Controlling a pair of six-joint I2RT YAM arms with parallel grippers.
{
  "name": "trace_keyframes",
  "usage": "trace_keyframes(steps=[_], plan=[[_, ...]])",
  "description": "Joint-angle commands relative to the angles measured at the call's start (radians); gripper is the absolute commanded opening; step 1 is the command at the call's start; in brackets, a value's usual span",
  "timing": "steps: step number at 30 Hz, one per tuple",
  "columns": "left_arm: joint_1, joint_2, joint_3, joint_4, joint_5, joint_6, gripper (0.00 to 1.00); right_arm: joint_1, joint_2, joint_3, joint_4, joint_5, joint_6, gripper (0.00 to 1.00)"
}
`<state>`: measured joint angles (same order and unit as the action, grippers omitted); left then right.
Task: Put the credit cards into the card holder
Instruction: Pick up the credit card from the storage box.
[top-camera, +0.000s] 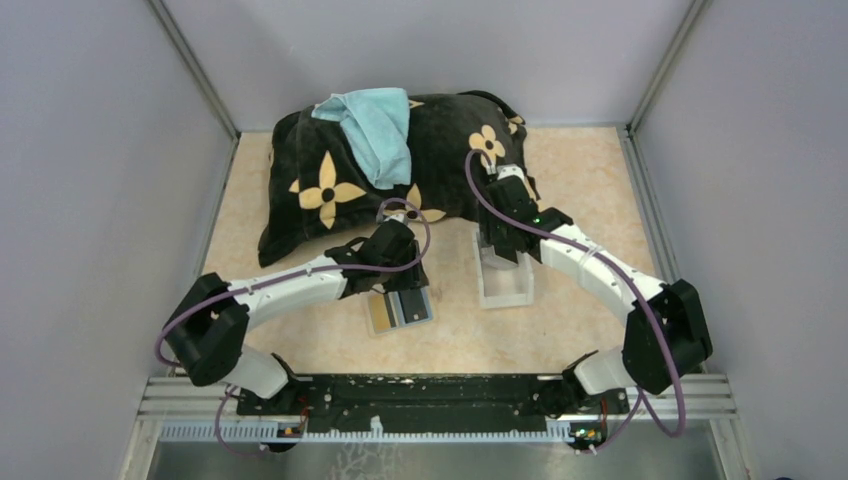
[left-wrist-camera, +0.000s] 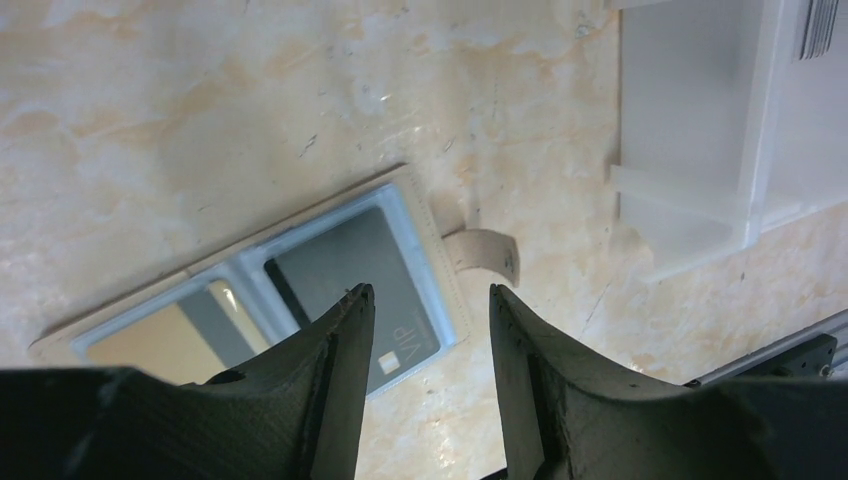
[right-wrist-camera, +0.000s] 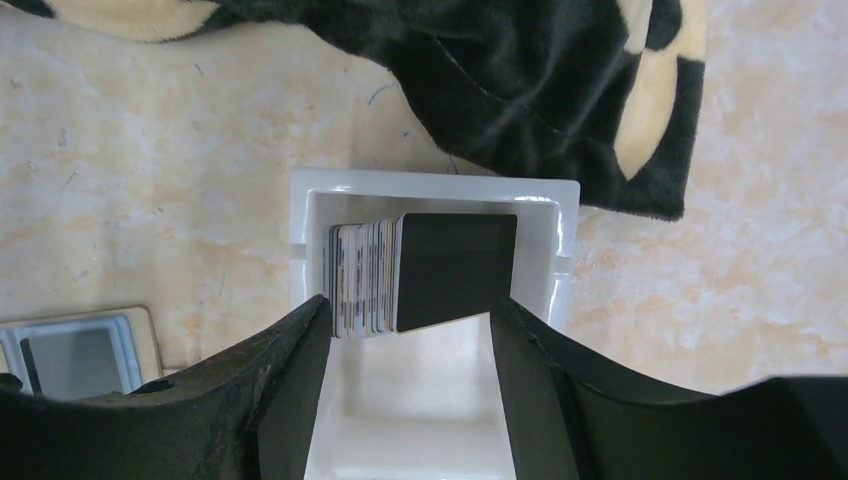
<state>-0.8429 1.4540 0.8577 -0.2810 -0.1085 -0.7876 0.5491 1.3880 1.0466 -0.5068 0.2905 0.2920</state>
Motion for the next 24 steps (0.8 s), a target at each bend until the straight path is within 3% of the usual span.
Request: trace_keyframes(steps=[1, 24], plan=[[-0.008, 0.067, 0.085, 0.022, 0.036, 0.039, 0.53, -0.04, 0.018, -0.02, 0.069, -0.064, 0.019, 0.6], [-0.007, 0.373, 0.368, 0.075, 0.13, 0.067, 0.52, -0.138, 0.077, -0.121, 0.175, -0.251, 0.091, 0.61]])
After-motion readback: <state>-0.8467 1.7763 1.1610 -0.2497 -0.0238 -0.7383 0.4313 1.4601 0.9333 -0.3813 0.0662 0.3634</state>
